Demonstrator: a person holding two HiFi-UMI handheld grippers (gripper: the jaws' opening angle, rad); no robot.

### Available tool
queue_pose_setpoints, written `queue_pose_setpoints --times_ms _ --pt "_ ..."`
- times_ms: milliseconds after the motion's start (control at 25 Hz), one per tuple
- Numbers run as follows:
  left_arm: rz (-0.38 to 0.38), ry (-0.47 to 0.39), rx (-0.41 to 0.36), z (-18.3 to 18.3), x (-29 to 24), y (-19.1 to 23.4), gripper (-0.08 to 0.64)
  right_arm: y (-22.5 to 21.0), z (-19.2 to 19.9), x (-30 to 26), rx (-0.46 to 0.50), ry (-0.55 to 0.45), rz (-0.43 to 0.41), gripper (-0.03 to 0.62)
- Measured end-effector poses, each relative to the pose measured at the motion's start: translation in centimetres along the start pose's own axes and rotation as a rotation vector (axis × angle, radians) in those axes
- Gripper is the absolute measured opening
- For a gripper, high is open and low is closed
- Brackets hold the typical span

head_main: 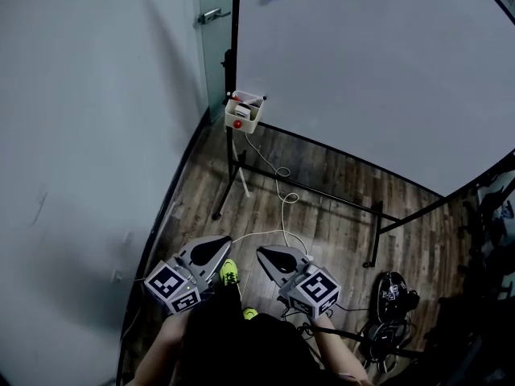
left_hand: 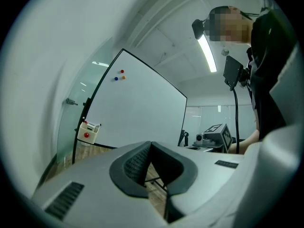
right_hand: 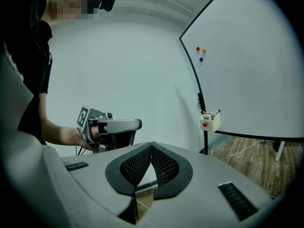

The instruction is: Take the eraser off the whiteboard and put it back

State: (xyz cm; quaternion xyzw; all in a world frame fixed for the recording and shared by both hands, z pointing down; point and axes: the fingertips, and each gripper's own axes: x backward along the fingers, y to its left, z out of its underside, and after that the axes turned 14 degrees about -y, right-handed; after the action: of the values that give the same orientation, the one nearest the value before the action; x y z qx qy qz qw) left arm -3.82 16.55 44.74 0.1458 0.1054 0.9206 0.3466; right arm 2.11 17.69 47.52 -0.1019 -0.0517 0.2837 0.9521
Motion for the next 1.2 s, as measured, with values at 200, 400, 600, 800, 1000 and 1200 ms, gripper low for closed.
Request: queue_pose_setpoints --times_ms 200,400,600,800,1000,1200 --pt "0.011 0.017 0.013 -0.2 -1.7 2.8 -0.002 -1.8 0.0 -3.1 0.006 0.021 -0.004 0.02" --pt "0.037 0.041 0.008 -0.4 -3.5 5.7 -0.002 -4.2 -0.6 -6.2 0.025 0.025 0.014 0.021" --pt "0.06 0.062 0.01 -0.7 -5.4 8.5 -0.002 -6.4 -1.4 -8.8 0.034 0.018 0.044 0.021" --pt "0.091 0.082 0.006 -0.7 -7.0 11.1 -0.002 -8.4 -1.6 -11.3 0.046 0.011 0.081 0.021" --pt "0.103 0.091 -0.003 -0.5 -8.1 13.5 0.0 -10.2 -1.8 -12.9 0.057 0.007 0.112 0.021" --pt "0.108 0.089 -0.011 -0.7 -9.3 14.8 0.003 -11.3 -1.8 -13.7 0.048 0.015 0.122 0.021"
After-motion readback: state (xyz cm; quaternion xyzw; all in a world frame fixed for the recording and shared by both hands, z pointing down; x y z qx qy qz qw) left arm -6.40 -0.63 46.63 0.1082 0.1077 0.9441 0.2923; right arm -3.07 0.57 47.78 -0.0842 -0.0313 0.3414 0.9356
